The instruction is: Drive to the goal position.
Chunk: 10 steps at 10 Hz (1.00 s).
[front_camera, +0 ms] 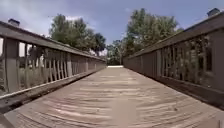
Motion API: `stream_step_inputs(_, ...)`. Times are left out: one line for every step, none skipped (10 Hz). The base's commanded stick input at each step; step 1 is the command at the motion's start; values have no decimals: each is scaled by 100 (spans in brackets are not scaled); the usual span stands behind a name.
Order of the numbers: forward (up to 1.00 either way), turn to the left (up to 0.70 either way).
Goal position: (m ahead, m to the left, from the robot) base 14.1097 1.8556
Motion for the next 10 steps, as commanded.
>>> stream_step_inputs(50, 0)
stream_step_inputs(50, 0)
stream_step_inputs(50, 0)
stream_step_inputs(50, 0)
stream_step_inputs(50, 0)
stream_step_inputs(50, 0)
stream_step_inputs(50, 0)
stream_step_inputs(50, 0)
stream_step_inputs(50, 0)
stream_step_inputs(50, 0)
